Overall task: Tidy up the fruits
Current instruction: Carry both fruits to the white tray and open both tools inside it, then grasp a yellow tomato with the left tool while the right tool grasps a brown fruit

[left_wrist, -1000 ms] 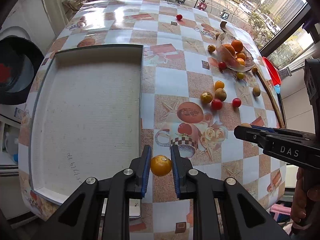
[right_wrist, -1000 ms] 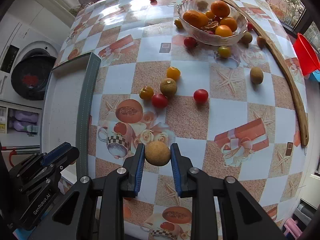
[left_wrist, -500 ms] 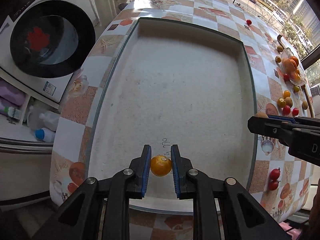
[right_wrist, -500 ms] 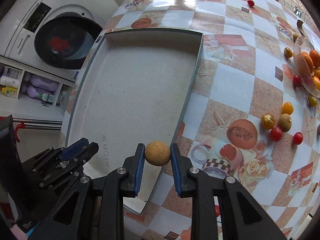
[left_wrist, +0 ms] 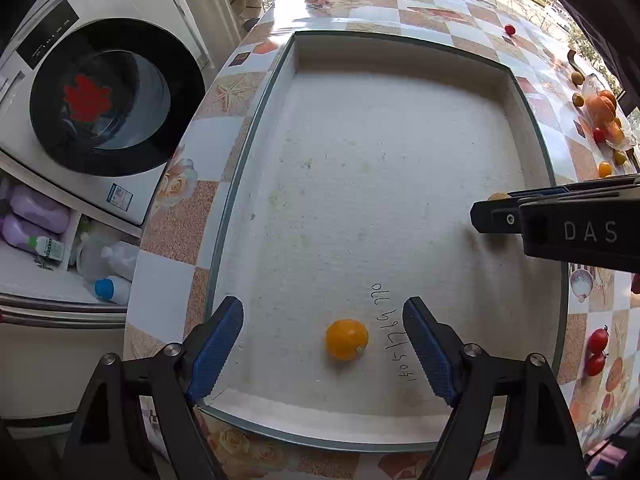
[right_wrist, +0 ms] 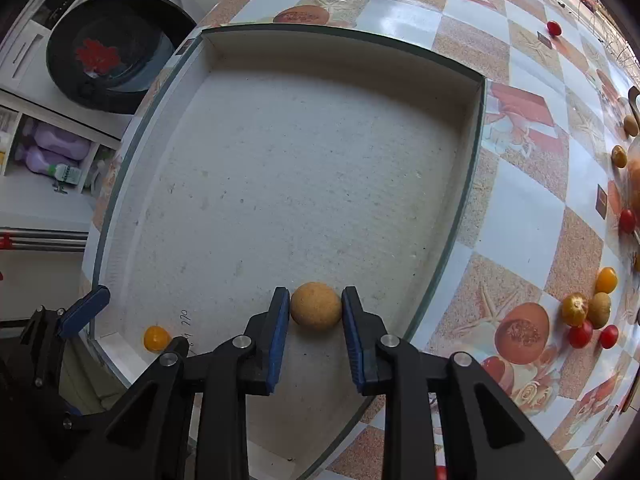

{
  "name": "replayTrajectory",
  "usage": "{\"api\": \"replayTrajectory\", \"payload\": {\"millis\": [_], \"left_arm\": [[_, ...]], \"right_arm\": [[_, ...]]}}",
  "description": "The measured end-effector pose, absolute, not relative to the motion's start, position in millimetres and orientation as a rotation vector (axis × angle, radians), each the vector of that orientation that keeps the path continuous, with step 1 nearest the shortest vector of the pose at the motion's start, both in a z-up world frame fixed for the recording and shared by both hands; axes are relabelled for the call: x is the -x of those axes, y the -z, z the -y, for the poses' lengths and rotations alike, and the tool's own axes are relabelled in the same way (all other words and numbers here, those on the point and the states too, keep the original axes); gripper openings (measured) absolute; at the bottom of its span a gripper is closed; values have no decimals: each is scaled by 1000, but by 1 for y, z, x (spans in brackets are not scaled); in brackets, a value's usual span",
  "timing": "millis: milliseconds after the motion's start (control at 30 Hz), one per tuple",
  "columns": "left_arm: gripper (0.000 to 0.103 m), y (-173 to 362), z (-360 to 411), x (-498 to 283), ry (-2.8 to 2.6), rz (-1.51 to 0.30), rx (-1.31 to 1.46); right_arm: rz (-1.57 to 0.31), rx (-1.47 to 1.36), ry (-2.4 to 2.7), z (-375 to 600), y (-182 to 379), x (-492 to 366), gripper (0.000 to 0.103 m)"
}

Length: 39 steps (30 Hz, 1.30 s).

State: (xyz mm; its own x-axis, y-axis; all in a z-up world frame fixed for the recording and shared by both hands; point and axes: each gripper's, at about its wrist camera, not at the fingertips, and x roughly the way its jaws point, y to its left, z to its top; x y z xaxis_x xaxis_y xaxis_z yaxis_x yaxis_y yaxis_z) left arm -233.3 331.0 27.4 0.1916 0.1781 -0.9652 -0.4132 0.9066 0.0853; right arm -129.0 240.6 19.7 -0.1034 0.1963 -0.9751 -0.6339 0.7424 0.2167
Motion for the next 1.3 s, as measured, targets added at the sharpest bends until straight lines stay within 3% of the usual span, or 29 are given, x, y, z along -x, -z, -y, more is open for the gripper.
{"api": "replayTrajectory", "payload": {"millis": [67, 100, 233, 567, 1000, 1300], "left_arm": [[83, -25, -331, 232, -412, -1336, 212], [83, -25, -331, 233, -409, -1340, 214], [83, -28, -330, 234, -404, -1351, 218], [83, -46, -296, 222, -343, -1346, 168], [83, -70, -207, 194, -136, -1327, 88], [83, -62, -163, 142, -82, -1316, 60]], "right_arm": [[-1524, 370, -727, -244, -19, 128, 60], [-1527, 353, -731, -244, -20, 127, 61], [-1510, 260, -750, -249, -34, 125, 82], [-1492, 136, -649, -177, -67, 109, 83], [-1607, 49, -323, -16, -43, 119, 83], [-1562, -17, -182, 45, -41, 94, 83]]}}
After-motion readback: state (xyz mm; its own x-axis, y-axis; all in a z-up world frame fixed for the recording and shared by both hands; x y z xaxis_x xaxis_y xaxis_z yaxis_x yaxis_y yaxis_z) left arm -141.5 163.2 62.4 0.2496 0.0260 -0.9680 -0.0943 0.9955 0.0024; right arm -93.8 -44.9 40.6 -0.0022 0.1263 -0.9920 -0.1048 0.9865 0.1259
